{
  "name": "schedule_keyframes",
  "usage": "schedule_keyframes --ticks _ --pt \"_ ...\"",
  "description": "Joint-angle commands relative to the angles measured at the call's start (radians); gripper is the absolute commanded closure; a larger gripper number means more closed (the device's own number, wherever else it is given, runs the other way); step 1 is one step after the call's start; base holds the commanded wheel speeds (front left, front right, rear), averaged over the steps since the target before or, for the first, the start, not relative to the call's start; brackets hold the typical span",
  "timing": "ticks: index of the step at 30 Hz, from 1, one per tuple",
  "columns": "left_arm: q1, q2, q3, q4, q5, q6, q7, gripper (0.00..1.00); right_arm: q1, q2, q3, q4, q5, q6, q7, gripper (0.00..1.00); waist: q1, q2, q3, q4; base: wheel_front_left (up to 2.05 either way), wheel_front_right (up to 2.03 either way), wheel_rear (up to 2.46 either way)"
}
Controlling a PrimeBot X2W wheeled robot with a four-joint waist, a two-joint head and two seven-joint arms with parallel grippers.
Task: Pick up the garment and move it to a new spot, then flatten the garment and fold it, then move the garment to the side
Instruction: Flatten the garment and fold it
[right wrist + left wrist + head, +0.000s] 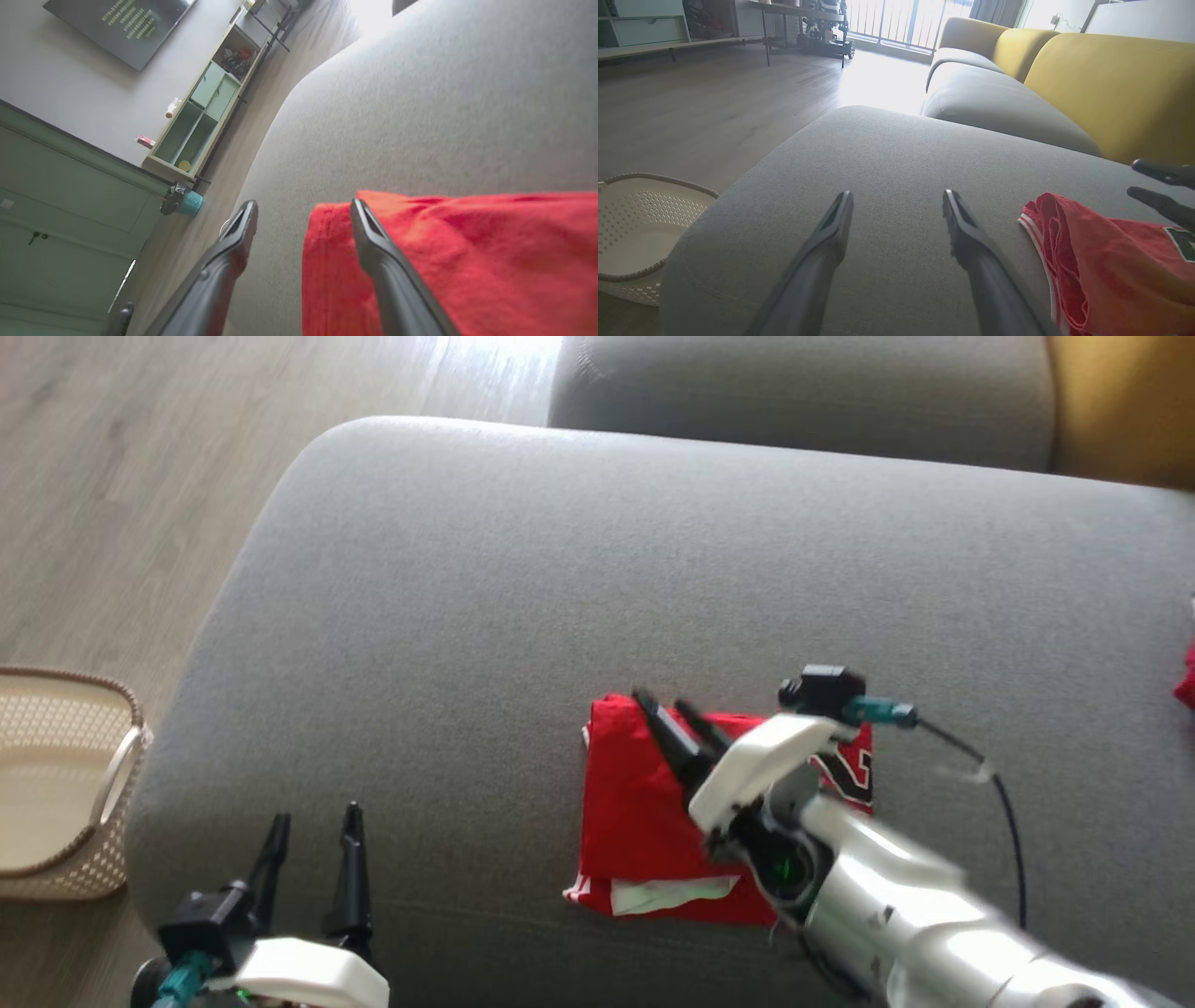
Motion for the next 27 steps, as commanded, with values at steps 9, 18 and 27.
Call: schedule_keyframes --ticks 9,18,27 --pt "-0.021 0.001 0.069 -0.086 0.011 0.013 -0.012 0.0 -0.087 0.013 -0.346 0.027 -0.451 0.0 -0.014 0.0 0.0 0.0 -0.039 -0.09 0.0 0.0 0.0" --pt "-0.058 0.001 0.085 -0.146 -0.013 0.025 -0.012 0.0 0.18 -0.033 -0.811 -0.332 -1.115 0.0 -0.014 0.0 0.0 0.0 -0.022 -0.154 0.0 0.0 0.0" --pt "-0.062 0.001 0.085 -0.155 -0.024 0.029 -0.012 0.0 0.481 0.007 -1.022 -0.641 -1.407 0.0 -0.014 0.0 0.0 0.0 -0.019 -0.191 0.0 0.0 0.0"
